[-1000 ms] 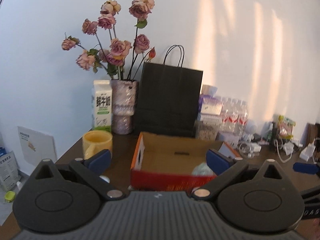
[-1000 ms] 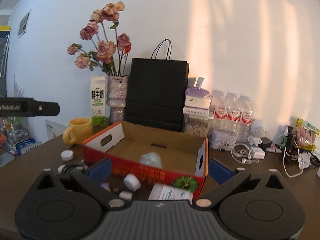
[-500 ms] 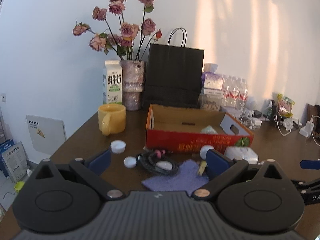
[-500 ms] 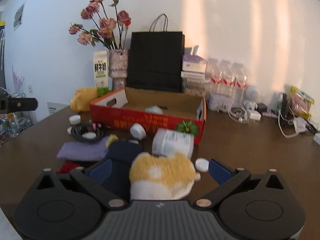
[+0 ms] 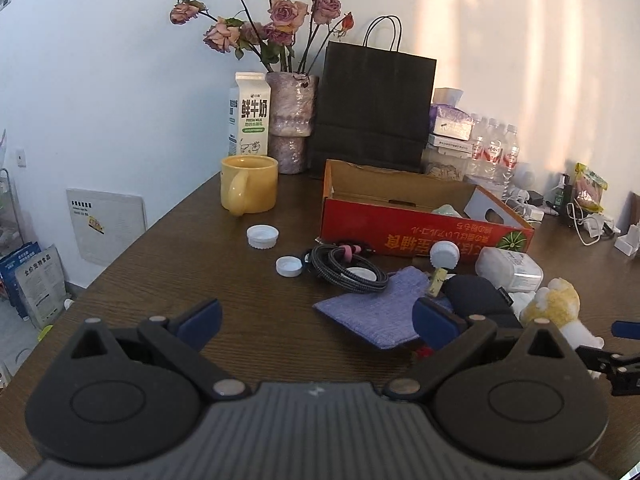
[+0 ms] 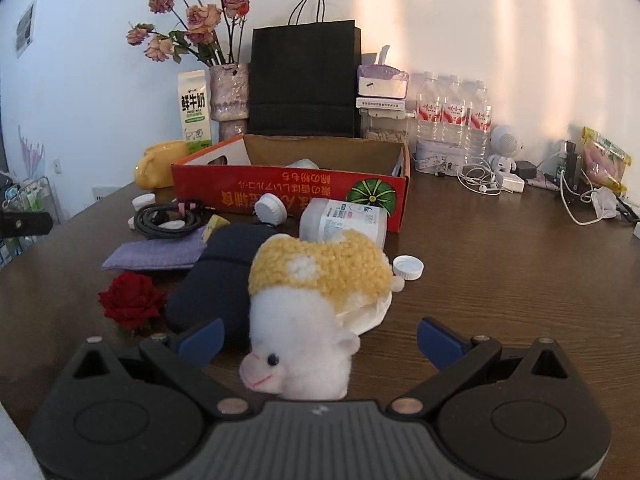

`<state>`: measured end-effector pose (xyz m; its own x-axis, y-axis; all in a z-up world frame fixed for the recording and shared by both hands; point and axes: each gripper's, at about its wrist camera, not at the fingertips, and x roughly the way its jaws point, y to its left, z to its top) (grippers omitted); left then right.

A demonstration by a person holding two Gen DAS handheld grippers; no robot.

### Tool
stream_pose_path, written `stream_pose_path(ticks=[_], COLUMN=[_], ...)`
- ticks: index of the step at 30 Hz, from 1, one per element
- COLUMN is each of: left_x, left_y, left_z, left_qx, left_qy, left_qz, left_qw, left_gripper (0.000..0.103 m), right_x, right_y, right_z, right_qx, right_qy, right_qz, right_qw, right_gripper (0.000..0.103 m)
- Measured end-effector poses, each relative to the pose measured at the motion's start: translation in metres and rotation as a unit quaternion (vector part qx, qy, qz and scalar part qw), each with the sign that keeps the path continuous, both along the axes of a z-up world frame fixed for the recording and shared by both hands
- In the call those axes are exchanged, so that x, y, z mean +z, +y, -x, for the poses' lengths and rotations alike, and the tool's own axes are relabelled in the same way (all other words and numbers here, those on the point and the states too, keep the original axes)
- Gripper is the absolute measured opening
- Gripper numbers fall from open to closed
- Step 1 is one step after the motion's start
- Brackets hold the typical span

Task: Organize objects
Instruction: 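Grasp the white plush sheep with the right tool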

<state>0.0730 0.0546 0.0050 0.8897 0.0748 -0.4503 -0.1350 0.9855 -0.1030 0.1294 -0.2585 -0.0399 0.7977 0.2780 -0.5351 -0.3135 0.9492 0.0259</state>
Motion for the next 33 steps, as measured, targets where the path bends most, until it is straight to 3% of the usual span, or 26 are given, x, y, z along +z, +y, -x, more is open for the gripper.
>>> stream_pose_path(ticks=[8,33], left_x=[-0.004,-0.017], left_y=[-0.001,-0.025], left_z=[-0.004,-0.019], left_qx=[-0.003,-0.029], left_qy=[0.006,0.031], left_qz=[0.006,0.004], left_qw=[1.0000,0.9991], left_gripper=[0.103,0.103], right_x=[-0.010,-0.021], right_y=[-0.004,0.017], right_z=[-0.021,-0.058], right_qx=[-0.017,0.002], right_qy=[0.004,0.002], right_qz=[-0.004,0.010], right_qw=[1.000,1.000], right_gripper=[0.103,0.101])
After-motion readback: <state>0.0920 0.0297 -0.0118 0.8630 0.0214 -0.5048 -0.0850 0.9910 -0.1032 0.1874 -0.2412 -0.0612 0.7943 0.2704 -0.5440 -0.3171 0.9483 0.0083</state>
